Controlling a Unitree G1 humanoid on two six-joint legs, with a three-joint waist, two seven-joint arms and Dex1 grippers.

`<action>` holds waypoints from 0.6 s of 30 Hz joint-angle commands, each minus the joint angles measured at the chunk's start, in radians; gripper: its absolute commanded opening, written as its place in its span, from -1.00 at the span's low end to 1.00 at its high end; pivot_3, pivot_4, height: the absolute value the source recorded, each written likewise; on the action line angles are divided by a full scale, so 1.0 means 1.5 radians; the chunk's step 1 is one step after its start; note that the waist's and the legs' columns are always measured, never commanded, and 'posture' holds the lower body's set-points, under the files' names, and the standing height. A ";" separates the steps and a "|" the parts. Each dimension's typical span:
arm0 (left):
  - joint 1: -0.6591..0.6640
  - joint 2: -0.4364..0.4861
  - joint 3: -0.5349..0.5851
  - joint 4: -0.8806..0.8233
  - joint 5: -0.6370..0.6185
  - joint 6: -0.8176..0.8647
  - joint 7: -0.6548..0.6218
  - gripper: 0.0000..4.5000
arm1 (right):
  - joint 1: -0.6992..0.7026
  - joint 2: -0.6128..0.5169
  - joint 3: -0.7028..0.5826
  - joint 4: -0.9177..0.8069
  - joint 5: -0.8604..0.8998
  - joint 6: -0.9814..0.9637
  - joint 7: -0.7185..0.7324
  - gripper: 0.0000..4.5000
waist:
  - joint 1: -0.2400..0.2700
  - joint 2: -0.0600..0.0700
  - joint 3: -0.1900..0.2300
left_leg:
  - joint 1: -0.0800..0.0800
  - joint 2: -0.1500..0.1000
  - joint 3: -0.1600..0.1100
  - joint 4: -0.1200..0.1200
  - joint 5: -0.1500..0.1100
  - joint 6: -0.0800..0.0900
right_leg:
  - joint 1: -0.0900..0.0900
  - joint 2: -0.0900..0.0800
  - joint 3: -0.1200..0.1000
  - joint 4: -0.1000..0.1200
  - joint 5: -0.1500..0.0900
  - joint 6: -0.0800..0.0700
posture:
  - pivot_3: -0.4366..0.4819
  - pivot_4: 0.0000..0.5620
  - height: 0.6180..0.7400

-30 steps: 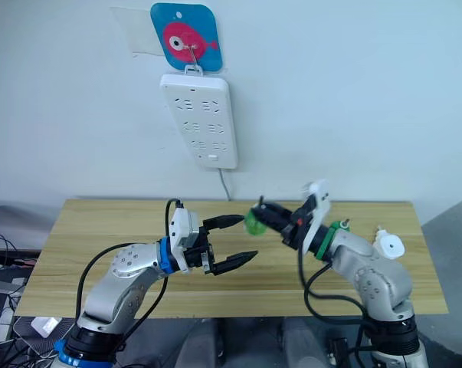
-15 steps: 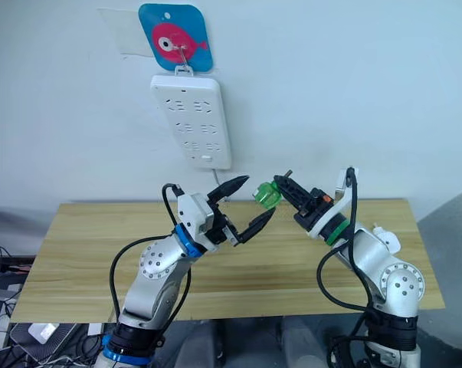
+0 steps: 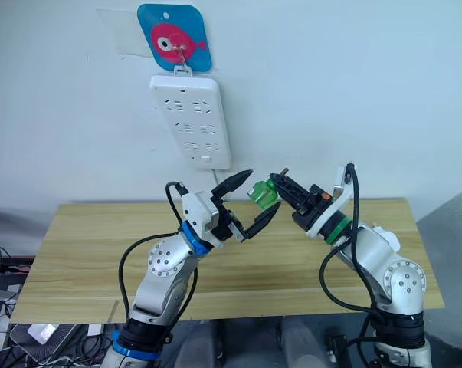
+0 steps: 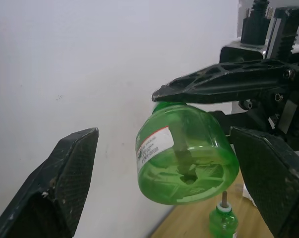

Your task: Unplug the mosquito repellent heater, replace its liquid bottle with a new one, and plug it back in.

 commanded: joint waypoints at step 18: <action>-0.011 -0.020 -0.010 -0.010 0.007 -0.010 0.033 -0.01 | -0.007 -0.063 0.034 -0.045 0.021 -0.015 0.021 -0.29 | 0.000 0.000 0.000 | 0.000 0.000 0.000 0.000 0.000 0.000 | 0.000 0.000 0.000 0.000 0.000 0.000 | -0.35 -0.13 1.00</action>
